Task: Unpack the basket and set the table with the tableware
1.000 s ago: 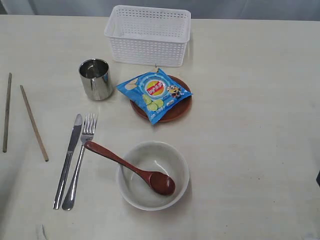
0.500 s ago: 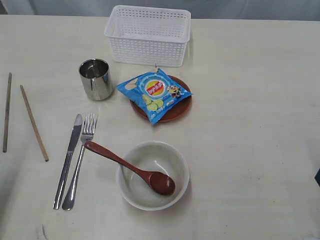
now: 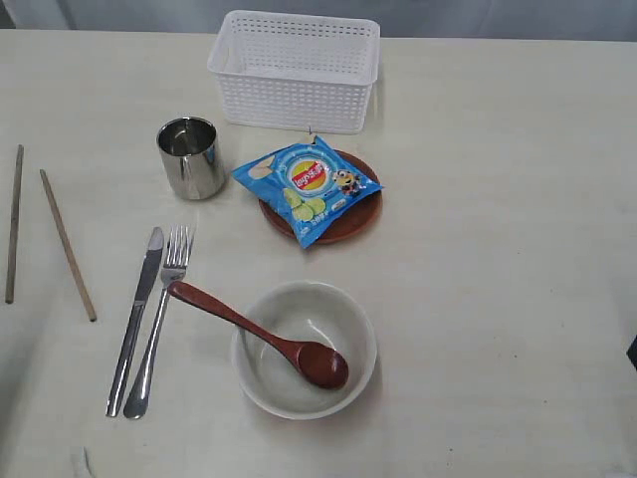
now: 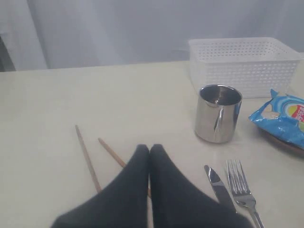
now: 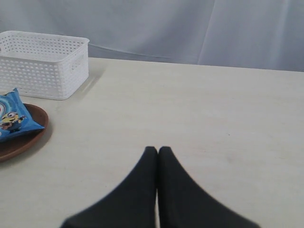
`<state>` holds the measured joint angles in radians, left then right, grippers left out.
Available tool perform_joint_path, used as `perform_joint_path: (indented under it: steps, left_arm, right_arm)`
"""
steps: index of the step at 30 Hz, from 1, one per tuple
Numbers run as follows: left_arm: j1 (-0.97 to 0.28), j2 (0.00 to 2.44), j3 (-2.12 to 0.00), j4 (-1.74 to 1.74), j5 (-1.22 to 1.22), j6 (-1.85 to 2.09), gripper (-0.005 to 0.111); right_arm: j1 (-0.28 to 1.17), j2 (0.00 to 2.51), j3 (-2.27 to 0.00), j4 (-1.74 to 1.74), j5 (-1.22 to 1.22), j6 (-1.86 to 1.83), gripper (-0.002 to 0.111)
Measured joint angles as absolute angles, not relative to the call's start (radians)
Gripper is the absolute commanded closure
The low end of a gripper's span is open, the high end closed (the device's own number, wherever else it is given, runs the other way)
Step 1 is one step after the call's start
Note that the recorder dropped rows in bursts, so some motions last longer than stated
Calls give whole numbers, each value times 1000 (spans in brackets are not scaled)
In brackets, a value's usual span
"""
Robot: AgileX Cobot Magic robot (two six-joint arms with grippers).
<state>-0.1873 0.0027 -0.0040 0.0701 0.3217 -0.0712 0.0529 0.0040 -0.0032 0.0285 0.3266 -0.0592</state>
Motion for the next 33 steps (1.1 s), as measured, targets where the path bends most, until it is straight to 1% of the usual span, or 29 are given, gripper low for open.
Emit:
perform_joint_path:
  steps: [5,8,10,16,17,19,22,27,30,33]
  left_arm:
    - [-187,3,-2,72,291,-69,107]
    - [-187,3,-2,-15,175,-98,107]
    - [-187,3,-2,-50,36,-106,107]
    - [-187,1,-2,-70,-497,-135,107]
    - [-187,1,-2,-70,-554,-135,107]
    - [-187,1,-14,-52,-589,-140,107]
    - [-187,1,-54,17,-521,-140,107]
    - [-187,40,-168,12,-264,-140,107]
    - [-187,166,-265,9,-109,-140,107]
    - [-187,343,-395,9,66,-140,107]
  right_arm:
    - [53,4,-3,28,327,-59,109]
    - [53,4,-3,28,327,-59,109]
    - [53,4,-3,28,327,-59,109]
    - [53,4,-3,28,327,-59,109]
    - [53,4,-3,28,327,-57,109]
    - [53,4,-3,28,327,-57,109]
    - [53,4,-3,28,327,-57,109]
    - [53,4,-3,28,327,-55,109]
    - [53,4,-3,28,327,-55,109]
    - [53,4,-3,28,327,-55,109]
